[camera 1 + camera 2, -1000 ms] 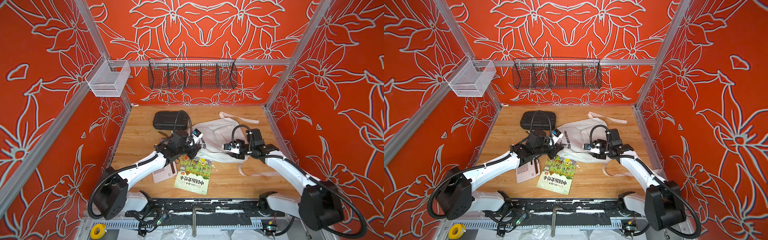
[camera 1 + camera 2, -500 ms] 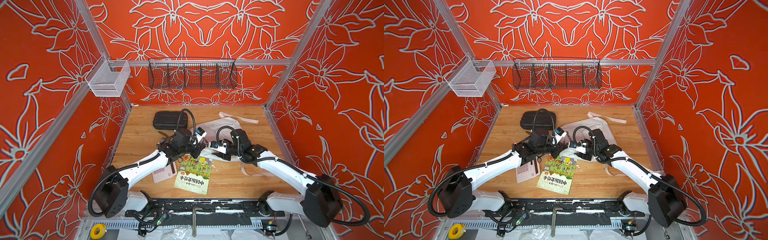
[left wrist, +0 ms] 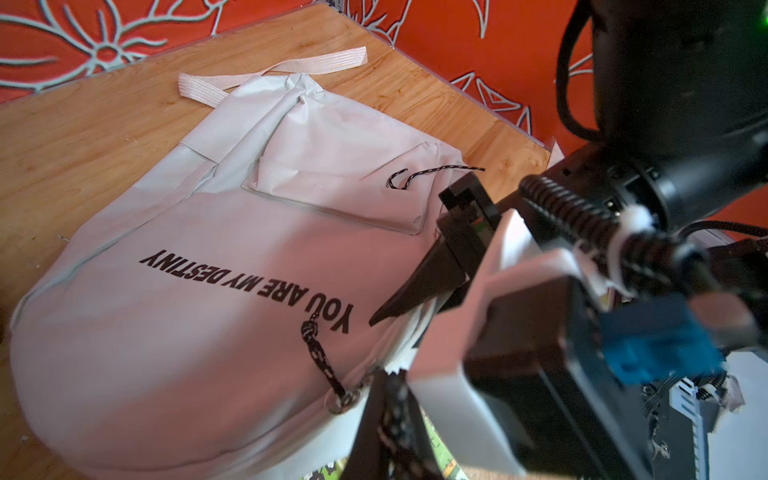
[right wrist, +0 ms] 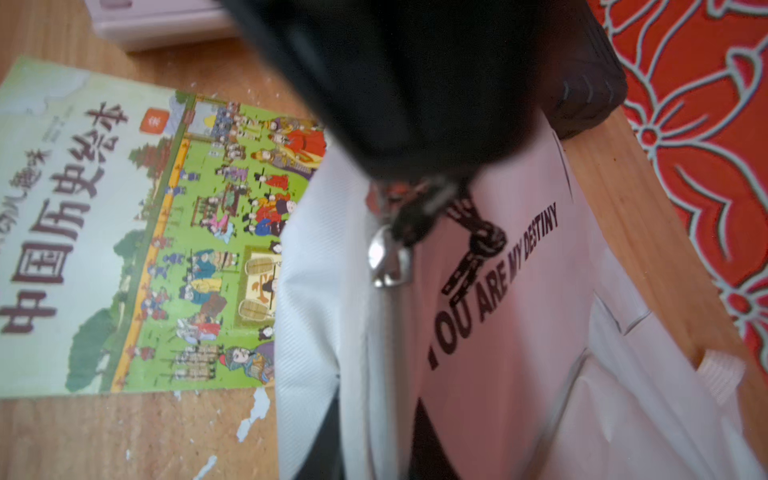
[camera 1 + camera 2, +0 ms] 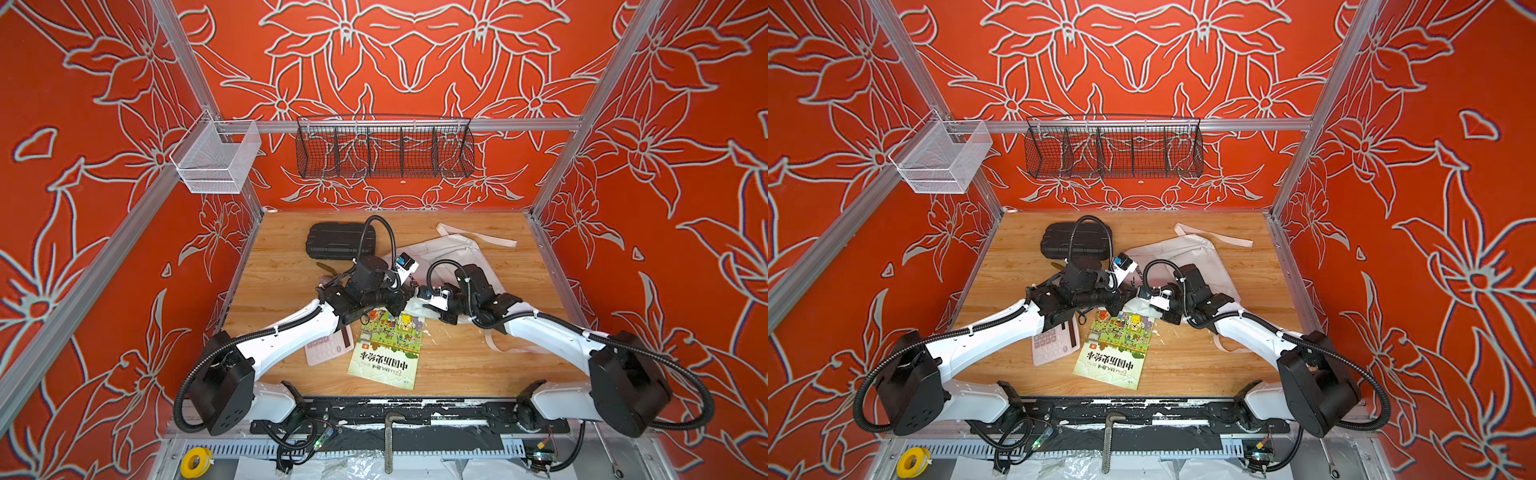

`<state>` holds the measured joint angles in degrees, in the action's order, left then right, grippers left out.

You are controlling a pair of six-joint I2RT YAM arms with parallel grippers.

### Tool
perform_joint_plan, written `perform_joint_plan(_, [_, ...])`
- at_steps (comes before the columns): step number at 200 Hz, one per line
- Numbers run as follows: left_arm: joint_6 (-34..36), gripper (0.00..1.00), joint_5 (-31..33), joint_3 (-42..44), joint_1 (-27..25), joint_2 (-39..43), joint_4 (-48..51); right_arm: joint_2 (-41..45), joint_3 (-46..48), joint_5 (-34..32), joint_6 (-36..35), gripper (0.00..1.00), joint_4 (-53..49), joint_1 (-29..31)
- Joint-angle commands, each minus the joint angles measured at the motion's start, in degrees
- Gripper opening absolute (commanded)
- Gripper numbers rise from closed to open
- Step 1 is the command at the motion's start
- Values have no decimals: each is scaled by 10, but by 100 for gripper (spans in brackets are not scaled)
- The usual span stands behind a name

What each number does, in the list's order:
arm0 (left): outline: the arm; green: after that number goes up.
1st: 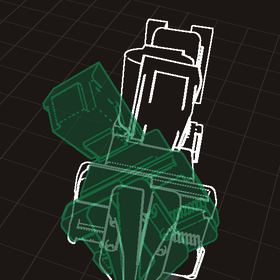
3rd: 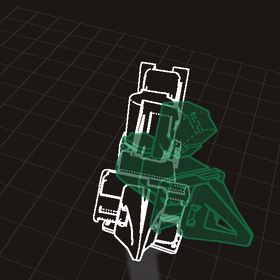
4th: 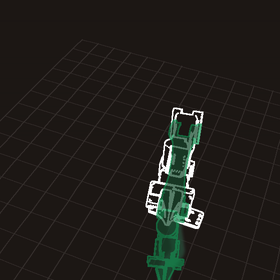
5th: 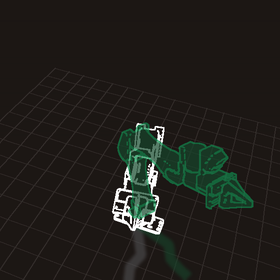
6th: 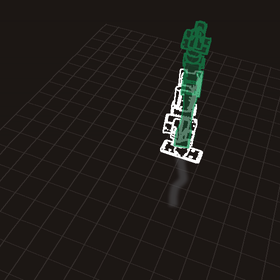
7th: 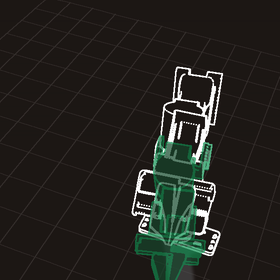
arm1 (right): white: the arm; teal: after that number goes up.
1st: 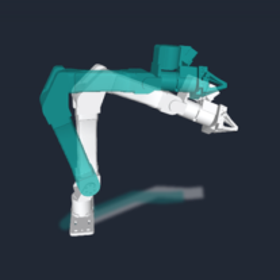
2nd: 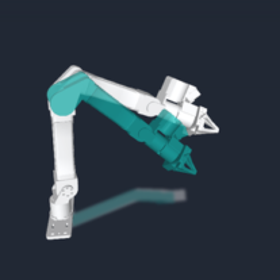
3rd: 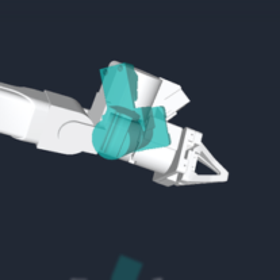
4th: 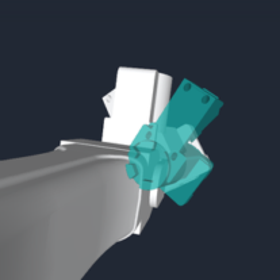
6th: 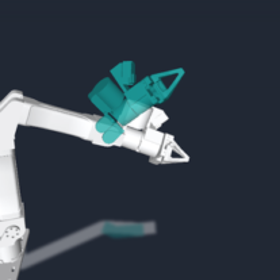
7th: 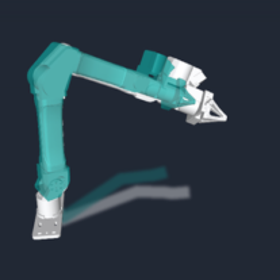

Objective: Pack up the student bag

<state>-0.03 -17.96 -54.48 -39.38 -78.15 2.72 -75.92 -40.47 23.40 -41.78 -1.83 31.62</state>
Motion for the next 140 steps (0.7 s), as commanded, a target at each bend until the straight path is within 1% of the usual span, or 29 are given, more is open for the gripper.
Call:
perform_joint_plan(1, [6,23,5,-28,-3,-6,3,31,40,28,-10,4,69,5])
perform_joint_plan(14, [8,57,25,-34,-3,-2,12,45,60,35,-8,1,99,5])
perform_joint_plan(19, [10,69,38,-34,-3,2,12,49,65,37,-8,0,105,4])
perform_joint_plan(22, [12,80,48,-34,-3,6,12,50,68,39,-9,0,108,4])
perform_joint_plan(26, [14,88,62,-33,-3,12,11,52,70,42,-9,0,109,5])
perform_joint_plan(30, [17,100,76,-33,-2,19,10,53,71,45,-11,0,110,4])
perform_joint_plan(34, [23,98,87,-32,-1,24,10,55,74,47,-11,0,111,4])
perform_joint_plan(51, [45,97,105,-40,14,45,28,60,89,50,-10,0,136,4])
perform_joint_plan(59, [44,98,96,-45,29,50,45,64,98,48,-9,0,153,4])
perform_joint_plan(68, [41,100,72,-48,46,52,65,68,105,45,-8,0,174,4])
perform_joint_plan(79, [30,98,66,-48,64,48,88,74,119,40,-16,0,203,4])
perform_joint_plan(99, [19,95,40,-51,84,35,124,87,141,34,-53,0,242,4])
perform_joint_plan(111, [26,85,12,-56,88,19,141,92,144,29,-79,0,246,4])
perform_joint_plan(129, [54,56,-23,-77,88,-13,179,96,140,34,-117,0,233,5])
perform_joint_plan(134, [64,50,-27,-81,88,-21,189,98,139,38,-126,0,230,5])
perform_joint_plan(140, [76,46,-31,-86,87,-28,202,100,140,44,-138,0,230,5])
